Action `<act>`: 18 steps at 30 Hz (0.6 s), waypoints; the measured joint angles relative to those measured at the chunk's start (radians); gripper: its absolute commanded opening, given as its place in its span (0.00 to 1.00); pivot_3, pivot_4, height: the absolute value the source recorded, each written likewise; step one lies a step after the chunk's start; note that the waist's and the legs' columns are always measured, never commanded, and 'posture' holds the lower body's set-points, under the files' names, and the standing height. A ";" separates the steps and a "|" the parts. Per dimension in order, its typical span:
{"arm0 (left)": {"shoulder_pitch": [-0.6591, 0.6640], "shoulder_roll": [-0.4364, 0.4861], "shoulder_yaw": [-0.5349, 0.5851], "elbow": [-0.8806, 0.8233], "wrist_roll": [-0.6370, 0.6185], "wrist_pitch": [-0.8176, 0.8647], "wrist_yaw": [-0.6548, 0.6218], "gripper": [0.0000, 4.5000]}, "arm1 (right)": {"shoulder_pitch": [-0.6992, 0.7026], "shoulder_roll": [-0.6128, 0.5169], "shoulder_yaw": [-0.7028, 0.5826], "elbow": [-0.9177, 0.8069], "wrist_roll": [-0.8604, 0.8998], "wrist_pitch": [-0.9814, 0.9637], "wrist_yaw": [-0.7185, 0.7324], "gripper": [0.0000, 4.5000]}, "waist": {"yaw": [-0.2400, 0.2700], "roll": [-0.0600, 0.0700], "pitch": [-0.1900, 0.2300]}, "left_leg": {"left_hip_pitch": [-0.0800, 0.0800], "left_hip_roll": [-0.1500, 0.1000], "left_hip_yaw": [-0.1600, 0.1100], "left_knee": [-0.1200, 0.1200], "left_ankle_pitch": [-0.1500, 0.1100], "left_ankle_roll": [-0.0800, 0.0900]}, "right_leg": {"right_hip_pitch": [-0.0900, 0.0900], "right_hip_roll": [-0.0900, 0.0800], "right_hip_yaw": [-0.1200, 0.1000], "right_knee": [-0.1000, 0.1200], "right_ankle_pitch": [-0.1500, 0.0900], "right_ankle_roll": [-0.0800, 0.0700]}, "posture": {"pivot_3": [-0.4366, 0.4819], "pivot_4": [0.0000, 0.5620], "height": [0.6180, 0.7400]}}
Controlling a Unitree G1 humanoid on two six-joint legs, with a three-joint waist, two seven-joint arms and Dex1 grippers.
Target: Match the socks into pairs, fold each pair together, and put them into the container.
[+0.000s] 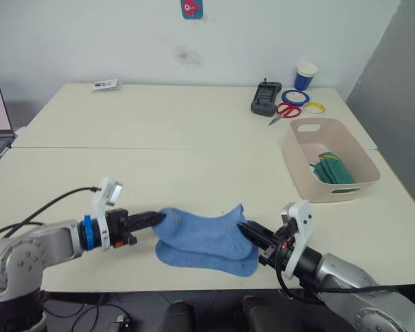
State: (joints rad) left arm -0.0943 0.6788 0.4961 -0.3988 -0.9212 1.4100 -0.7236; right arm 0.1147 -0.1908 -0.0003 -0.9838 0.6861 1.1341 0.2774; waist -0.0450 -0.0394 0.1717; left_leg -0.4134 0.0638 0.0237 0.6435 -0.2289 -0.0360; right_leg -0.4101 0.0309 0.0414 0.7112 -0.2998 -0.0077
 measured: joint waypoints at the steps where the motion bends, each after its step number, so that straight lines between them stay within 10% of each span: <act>1: 0.039 -0.004 0.007 -0.026 -0.008 -0.003 0.005 0.00 | 0.017 -0.019 0.010 -0.007 -0.001 -0.005 0.000 0.00 | 0.000 0.000 0.000 | 0.002 0.000 0.001 0.000 0.000 0.000 | 0.001 0.000 0.001 0.000 0.000 0.000 | 0.48 0.27 0.93; 18: 0.222 -0.040 -0.161 -0.060 0.121 -0.325 0.039 0.00 | 0.168 -0.188 0.149 0.140 -0.172 -0.230 0.005 0.00 | -0.001 -0.002 0.000 | 0.006 -0.001 0.003 -0.008 0.000 0.000 | 0.004 -0.001 0.002 -0.006 -0.002 -0.003 | 0.48 0.27 0.93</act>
State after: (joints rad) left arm 0.1279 0.6385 0.3347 -0.4589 -0.8001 1.0847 -0.6844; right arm 0.2823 -0.3791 0.1482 -0.8438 0.5140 0.9040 0.2819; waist -0.0456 -0.0411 0.1713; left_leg -0.4077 0.0630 0.0265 0.6356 -0.2293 -0.0362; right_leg -0.4064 0.0300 0.0433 0.7049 -0.3017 -0.0107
